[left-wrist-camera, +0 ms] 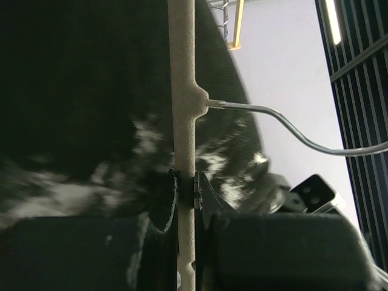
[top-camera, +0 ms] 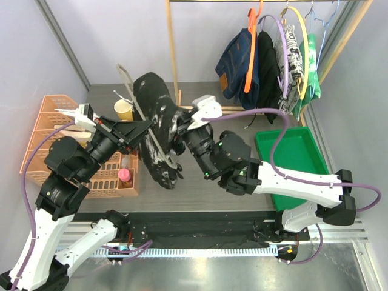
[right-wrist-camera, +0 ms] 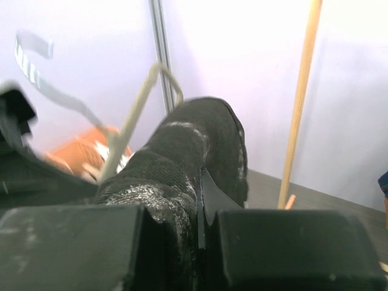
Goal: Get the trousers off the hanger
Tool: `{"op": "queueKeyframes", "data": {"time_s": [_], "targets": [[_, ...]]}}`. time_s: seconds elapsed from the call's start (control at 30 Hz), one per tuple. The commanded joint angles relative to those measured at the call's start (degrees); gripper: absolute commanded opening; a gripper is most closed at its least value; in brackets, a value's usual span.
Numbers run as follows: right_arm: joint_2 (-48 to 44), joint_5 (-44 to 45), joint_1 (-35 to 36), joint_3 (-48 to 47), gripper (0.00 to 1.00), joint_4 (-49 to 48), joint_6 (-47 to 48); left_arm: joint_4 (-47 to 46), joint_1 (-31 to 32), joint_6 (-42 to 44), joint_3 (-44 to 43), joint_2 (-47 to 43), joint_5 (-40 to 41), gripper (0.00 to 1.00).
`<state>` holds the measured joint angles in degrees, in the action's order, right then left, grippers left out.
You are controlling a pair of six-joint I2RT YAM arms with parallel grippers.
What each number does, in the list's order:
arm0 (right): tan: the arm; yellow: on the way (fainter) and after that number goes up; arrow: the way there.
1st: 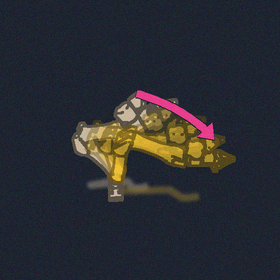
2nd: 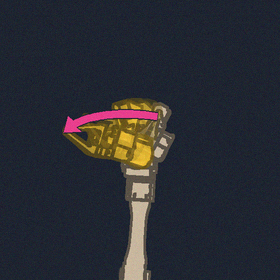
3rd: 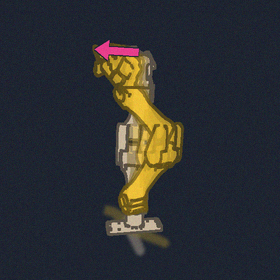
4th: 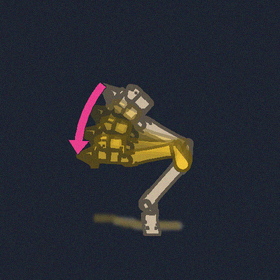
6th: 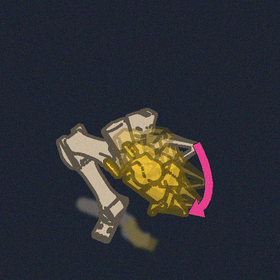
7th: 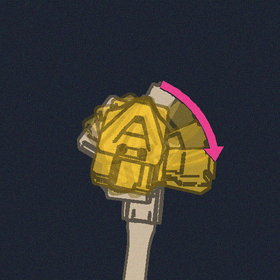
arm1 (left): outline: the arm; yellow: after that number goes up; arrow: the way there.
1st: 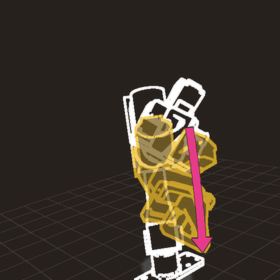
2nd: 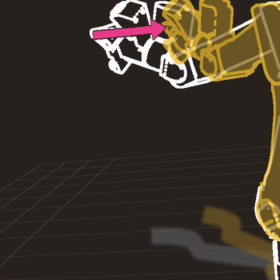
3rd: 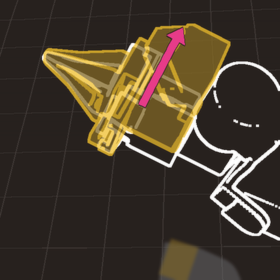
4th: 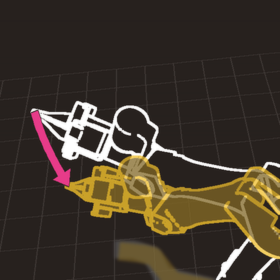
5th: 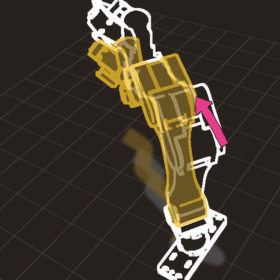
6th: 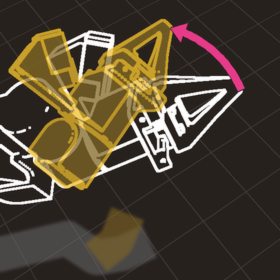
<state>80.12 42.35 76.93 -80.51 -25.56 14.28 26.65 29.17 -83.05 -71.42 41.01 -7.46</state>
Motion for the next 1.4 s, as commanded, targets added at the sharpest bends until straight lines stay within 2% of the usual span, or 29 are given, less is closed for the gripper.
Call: {"op": "queueKeyframes", "data": {"time_s": [0.0,0.2,0.33,0.7,0.9,1.07,1.2,1.37], "targets": [[-4.8,3.27,-0.28,-10.27,0.01,-11.01,-4.35,-3.54,-0.34,3.77,1.8,-1.9,3.86,0.0],[-1.99,2.48,-0.28,-20.28,0.01,-7.31,-2.69,-2.84,-0.25,4.73,5.14,-3.66,4.91,0.0],[1.96,1.42,-0.28,-30.72,0.01,-3.98,0.21,-1.87,-0.25,5.26,9.09,-5.06,5.97,0.0],[6.89,-2.09,-0.28,-43.23,0.01,-0.19,4.43,-3.36,-0.25,4.47,16.48,-6.82,6.06,0.0],[11.72,-3.41,-0.28,-54.73,0.01,2.36,8.74,-0.64,-0.25,6.05,19.38,-9.02,7.03,0.0],[12.52,-4.38,-0.28,-57.65,0.01,1.14,9.36,0.85,-0.25,6.32,21.32,-10.51,9.75,0.0],[9.19,-7.8,-0.28,-51.53,0.01,-3.34,5.32,1.03,-0.34,6.75,22.72,-10.87,10.45,0.0],[6.46,-11.93,-0.37,-51.06,0.01,-5.29,0.75,-0.2,-0.25,9.83,22.9,-7.01,7.82,0.0]]}}
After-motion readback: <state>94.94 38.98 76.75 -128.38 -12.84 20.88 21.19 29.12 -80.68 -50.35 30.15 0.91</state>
